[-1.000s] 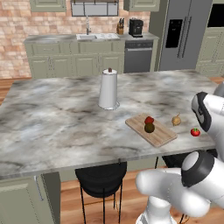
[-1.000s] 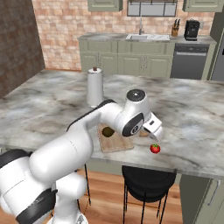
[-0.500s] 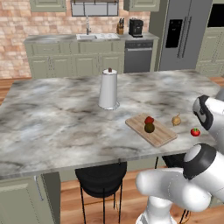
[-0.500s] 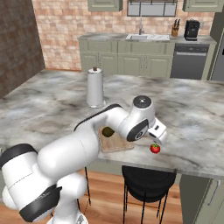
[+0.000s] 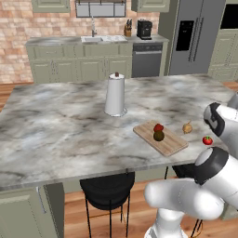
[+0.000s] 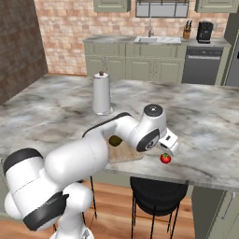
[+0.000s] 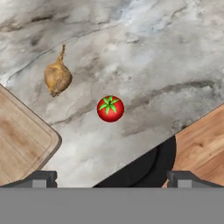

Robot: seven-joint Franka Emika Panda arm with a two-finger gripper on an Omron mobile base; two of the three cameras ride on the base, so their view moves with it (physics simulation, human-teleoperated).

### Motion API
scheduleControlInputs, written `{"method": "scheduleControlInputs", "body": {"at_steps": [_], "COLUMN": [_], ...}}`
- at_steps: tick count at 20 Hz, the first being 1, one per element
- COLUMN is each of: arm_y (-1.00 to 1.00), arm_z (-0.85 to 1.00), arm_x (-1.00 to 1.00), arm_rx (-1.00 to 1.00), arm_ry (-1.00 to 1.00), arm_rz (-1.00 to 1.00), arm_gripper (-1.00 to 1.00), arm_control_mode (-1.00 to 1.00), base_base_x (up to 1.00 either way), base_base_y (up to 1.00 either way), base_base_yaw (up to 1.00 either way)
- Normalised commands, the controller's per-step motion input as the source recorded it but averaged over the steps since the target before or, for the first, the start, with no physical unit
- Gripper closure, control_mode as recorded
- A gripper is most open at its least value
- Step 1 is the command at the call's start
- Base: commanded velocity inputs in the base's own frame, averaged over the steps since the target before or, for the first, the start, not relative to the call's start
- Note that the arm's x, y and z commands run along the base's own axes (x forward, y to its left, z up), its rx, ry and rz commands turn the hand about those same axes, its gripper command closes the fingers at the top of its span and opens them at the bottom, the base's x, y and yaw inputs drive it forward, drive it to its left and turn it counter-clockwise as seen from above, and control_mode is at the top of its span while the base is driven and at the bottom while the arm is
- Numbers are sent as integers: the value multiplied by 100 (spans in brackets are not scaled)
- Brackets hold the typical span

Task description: Place the avocado, onion, tomato, and bell pepper on the cutting board.

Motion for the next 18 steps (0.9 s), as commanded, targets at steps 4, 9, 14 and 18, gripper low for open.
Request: {"method": "scheduleControlInputs", "body": {"at_steps": [4,9,14,18], "arm_y": [-2,-2,-3,-2], "arm_z": [-18,-17,-15,-15], "arm_x": [9,4,1,0], "arm_rx": [0,0,0,0], "arm_ry": [4,3,3,3], "arm_rz": [3,4,4,4], "arm_gripper": [-100,-100,-100,-100], "arm_control_mode": [-100,-100,-100,-100], "base_base_x": [0,0,0,0], "base_base_y": [0,0,0,0], "base_base_yaw": [0,0,0,0]}}
